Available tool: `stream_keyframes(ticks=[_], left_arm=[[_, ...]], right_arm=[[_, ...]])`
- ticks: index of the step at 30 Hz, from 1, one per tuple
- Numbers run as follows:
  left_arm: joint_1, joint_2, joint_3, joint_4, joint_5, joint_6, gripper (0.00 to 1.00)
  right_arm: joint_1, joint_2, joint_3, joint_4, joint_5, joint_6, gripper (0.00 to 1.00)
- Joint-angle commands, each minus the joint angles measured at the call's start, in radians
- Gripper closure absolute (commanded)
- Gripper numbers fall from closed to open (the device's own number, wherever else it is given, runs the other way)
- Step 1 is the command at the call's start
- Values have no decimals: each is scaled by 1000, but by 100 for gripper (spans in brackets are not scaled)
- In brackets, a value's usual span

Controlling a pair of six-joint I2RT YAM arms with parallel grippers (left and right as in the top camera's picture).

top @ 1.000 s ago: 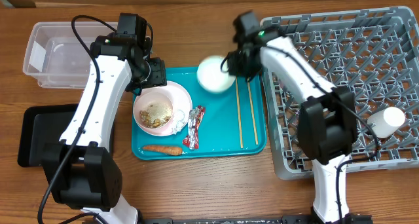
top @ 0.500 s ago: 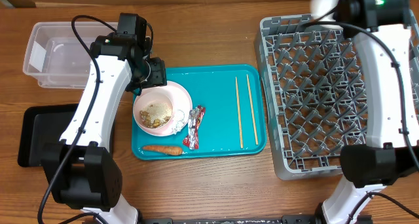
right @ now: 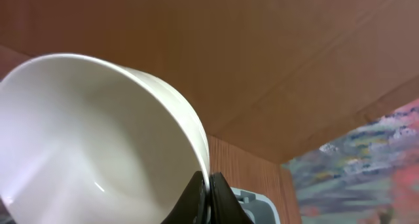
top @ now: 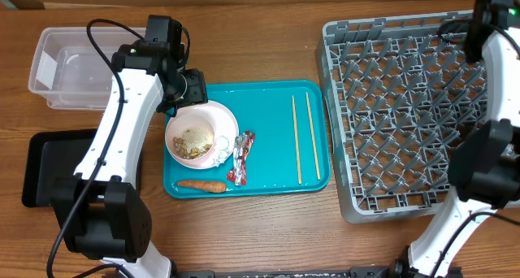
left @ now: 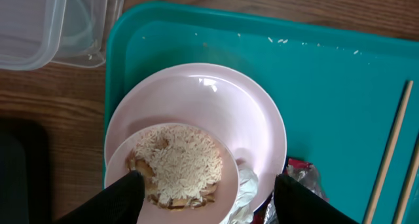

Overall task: Sort waste into correct bins and load items into the dishwasher
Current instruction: 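Lift the white bowl and set it in the rack's upper right, then grasp one wooden chopstick on the teal tray with the right gripper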

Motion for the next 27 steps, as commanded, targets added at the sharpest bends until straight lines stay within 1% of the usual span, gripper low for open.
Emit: stream_keyframes(ticks=[1, 6, 9, 15, 18, 19, 21, 22, 23, 25, 27], left_arm=[[-1, 5, 14, 9, -2, -38, 34], [-1, 5, 14, 9, 24, -48, 34], [-1, 5, 14, 9, 24, -53, 34], [-1, 5, 14, 9, 24, -53, 34], [-1, 5, 14, 9, 23, -52, 34], [-1, 5, 14, 9, 23, -52, 34], [-1, 5, 14, 9, 23, -52, 34], [-1, 5, 14, 9, 23, -52, 34], [-1, 5, 14, 8, 23, -52, 33], [-1, 5, 14, 8, 23, -51, 33], [-1, 5, 14, 8, 23, -51, 33]], right_arm=[[-20, 16, -45, 35, -5, 31, 96], [-14, 20, -130, 95, -103, 31, 96], [10, 21, -188, 114, -121, 31, 96], [90, 22, -234, 95, -129, 31, 96], [139, 22, -234, 73, -177, 29, 94], [151, 22, -234, 64, -204, 25, 90], [171, 22, -234, 38, -254, 23, 46], [181, 22, -234, 19, -268, 23, 28], [189, 22, -233, 3, -277, 23, 17], [202, 19, -231, -23, -287, 24, 10], [209, 6, -231, -38, -322, 23, 8]])
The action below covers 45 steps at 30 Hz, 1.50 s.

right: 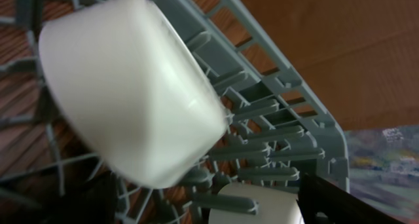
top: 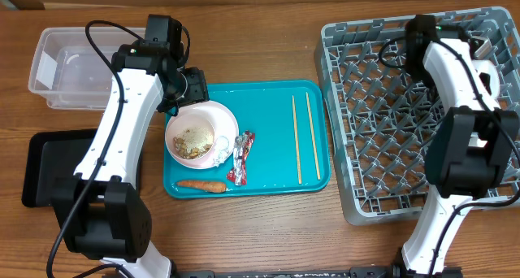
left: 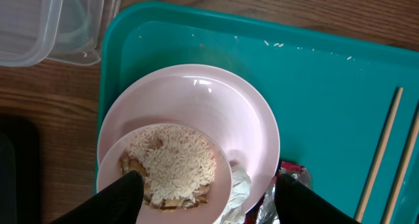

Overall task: Sort waste into correct bins and load items into the dishwasher
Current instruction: 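Grasp one wooden chopstick on the teal tray with the right gripper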

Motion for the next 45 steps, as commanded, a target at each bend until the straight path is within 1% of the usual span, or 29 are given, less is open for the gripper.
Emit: stream_keyframes(ticks=[1, 5, 9, 11, 12, 13, 14, 15, 17, 20, 23, 25, 27, 30, 32, 37, 40, 41, 45], left_arm=[[-1, 5, 14, 1, 11, -17, 33], [-1, 5, 14, -7, 10, -17, 33], [-1, 5, 14, -27, 9, -12, 32], [-1, 5, 14, -38, 6, -7, 32], [-1, 5, 14, -43, 6, -2, 32], [-1, 5, 14, -50, 6, -2, 32], [-1, 5, 14, -54, 6, -2, 32], [-1, 5, 14, -60, 6, -2, 32], [-1, 5, 14, -71, 5, -2, 32], [1, 5, 14, -118, -59, -14, 35], [20, 3, 14, -198, -156, -105, 34], [42, -3, 14, -230, -156, -111, 34], [66, -18, 14, -249, -158, -108, 34], [107, -60, 14, -261, -168, -99, 34], [133, -92, 14, -261, -167, -95, 33], [169, -150, 14, -261, -162, -95, 30], [168, -160, 14, -262, -156, -96, 30], [168, -160, 14, -262, -147, -96, 30], [168, -159, 14, -261, -114, -96, 30]], right_arm=[[4, -33, -4, -16, -102, 3, 6], [4, -105, 13, -19, -257, -57, 5], [6, -199, 80, -4, -487, -213, 5], [11, -247, 121, 8, -671, -309, 5], [17, -272, 139, 16, -796, -360, 6], [28, -299, 153, 27, -944, -408, 9], [39, -316, 157, 37, -1039, -433, 11], [56, -332, 158, 45, -1128, -451, 12], [100, -346, 158, 39, -1208, -454, 11], [201, -339, 150, -3, -1210, -454, 11], [327, -327, 93, -8, -1190, -445, 10], [385, -320, 58, -4, -1181, -431, 10], [441, -318, 7, 13, -1154, -382, 10], [513, -318, -103, 64, -1122, -309, 10], [546, -318, -176, 107, -1122, -297, 11], [604, -318, -369, 244, -1089, -282, 17], [631, -318, -492, 380, -1071, -283, 28], [639, -318, -527, 421, -1048, -283, 30], [663, -318, -623, 523, -997, -283, 34]])
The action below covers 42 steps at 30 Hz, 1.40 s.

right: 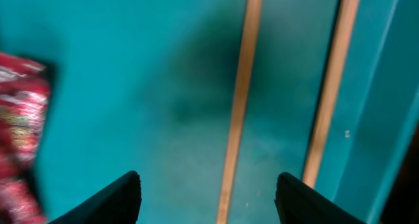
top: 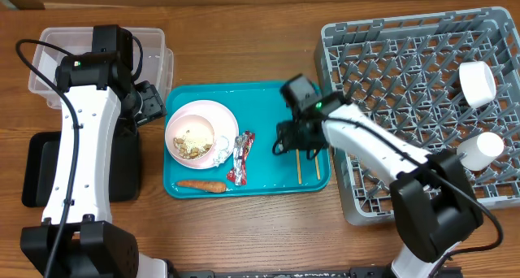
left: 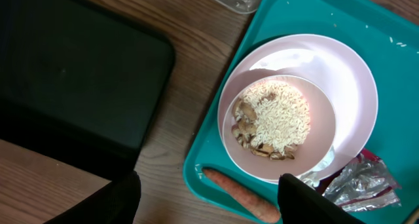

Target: Sort waste into correct bins and load items into the dishwasher

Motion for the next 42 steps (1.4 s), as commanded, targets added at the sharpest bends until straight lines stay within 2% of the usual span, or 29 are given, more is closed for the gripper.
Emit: stream_keyframes(ticks=[1, 4, 8, 10, 12, 15, 18, 20, 25, 30, 32, 36, 42], left_arm=[[-1, -7, 13, 1, 25, -18, 30], [-1, -7, 13, 1, 25, -17, 30], [-1, -7, 13, 0, 26, -18, 29], [-1, -7, 13, 0, 25, -18, 29], [-1, -7, 13, 2, 25, -18, 28], [-1, -7, 13, 2, 25, -18, 28], [-1, -7, 13, 2, 26, -18, 28], [-1, -7, 13, 4, 26, -18, 28], [-1, -7, 13, 9, 26, -18, 28], [-1, -7, 13, 13, 26, -18, 27], [-1, -7, 13, 15, 26, -18, 27], [-1, -7, 13, 16, 25, -18, 27], [-1, -7, 13, 32, 26, -18, 24]], right_arm=[[20, 1, -67, 54, 67, 9, 35], [20, 1, -103, 96, 75, 9, 41], [21, 1, -131, 126, 74, 9, 57], [21, 1, -136, 124, 74, 9, 61], [21, 1, -136, 115, 74, 9, 68], [21, 1, -136, 103, 74, 13, 84], [21, 1, -135, 95, 73, 34, 89], [21, 1, -135, 92, 46, 35, 96], [13, -6, 42, -63, 4, 22, 96], [-41, -45, 296, -242, 10, -95, 96], [-97, -71, 399, -333, 69, -109, 96], [-193, -97, 415, -420, 155, -113, 96], [-299, -91, 331, -494, 103, -244, 96]])
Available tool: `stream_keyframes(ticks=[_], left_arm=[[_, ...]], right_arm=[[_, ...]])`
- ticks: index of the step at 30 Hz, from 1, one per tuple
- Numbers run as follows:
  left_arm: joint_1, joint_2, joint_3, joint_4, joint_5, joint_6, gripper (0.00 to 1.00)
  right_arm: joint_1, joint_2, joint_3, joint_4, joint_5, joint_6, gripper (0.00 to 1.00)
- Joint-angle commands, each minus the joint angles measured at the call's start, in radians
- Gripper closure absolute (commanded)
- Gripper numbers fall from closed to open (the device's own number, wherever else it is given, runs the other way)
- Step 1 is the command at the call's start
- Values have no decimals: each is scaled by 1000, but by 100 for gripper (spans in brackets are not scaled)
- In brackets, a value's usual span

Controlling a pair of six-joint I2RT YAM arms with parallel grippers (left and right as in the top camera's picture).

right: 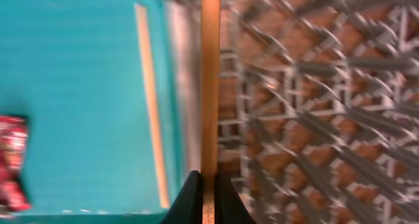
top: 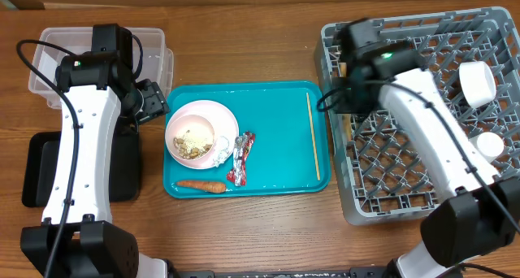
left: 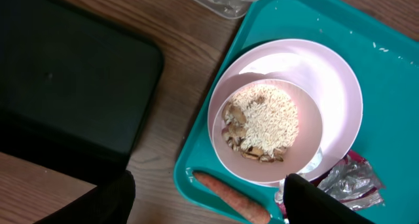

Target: Sort waste into correct bins and load items into the dishwasher

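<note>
My right gripper (right: 209, 182) is shut on a wooden chopstick (right: 210, 80), which points away over the left edge of the grey dish rack (top: 406, 172). A second chopstick (top: 313, 136) lies on the teal tray (top: 276, 123) near its right rim. A pink plate (left: 327, 80) on the tray's left carries a bowl of rice and scraps (left: 265, 122). Beside it lie a carrot (left: 226, 196) and a foil wrapper (top: 241, 156). My left gripper (left: 209, 204) hangs open above the tray's left edge.
Two white cups (top: 478, 81) sit in the rack's right side. A clear plastic container (top: 65, 62) stands at the back left, and a black bin (top: 45, 168) in front of it, under the left arm.
My right gripper was open over the two chopsticks on the tray. Now it is shut on one of them at the rack's left edge; one chopstick stays on the tray. The left arm barely shifted.
First my right gripper held a white cup high at the far right while the left hovered open over the plate. Then the cup lay in the rack. Later the right gripper stood open over the chopsticks and the left had moved to the tray's left edge. Now the right holds one chopstick.
</note>
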Motion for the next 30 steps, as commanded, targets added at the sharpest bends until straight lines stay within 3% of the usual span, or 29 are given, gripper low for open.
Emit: stream_keyframes(ticks=[1, 8, 10, 11, 13, 16, 19, 22, 25, 30], left_arm=[[-1, -7, 13, 9, 2, -18, 24], [-1, -7, 13, 10, 2, -18, 23], [-1, -7, 13, 13, 2, -17, 23], [-1, -7, 13, 14, 2, -17, 23], [-1, -7, 13, 18, 2, -13, 23], [-1, -7, 13, 18, 2, -13, 23], [-1, -7, 13, 18, 2, -13, 23], [-1, -7, 13, 18, 2, -13, 23], [-1, -7, 13, 17, 2, -13, 23], [-1, -7, 13, 17, 2, -13, 23]], right_arm=[[-30, 0, -79, -13, -21, -95, 96], [-34, 0, -242, 6, -57, -125, 96], [-34, 0, -269, 24, -57, -122, 92], [-34, 0, -270, 28, -57, -118, 86], [-35, -6, -243, 27, -56, -105, 70], [-34, -30, -122, -8, -54, -99, 57], [-23, -45, 33, -37, -72, -100, 55], [6, -48, 149, -19, -110, -100, 46], [66, -33, 151, 48, -117, -98, 41], [133, 57, 84, 64, -116, -18, 41]])
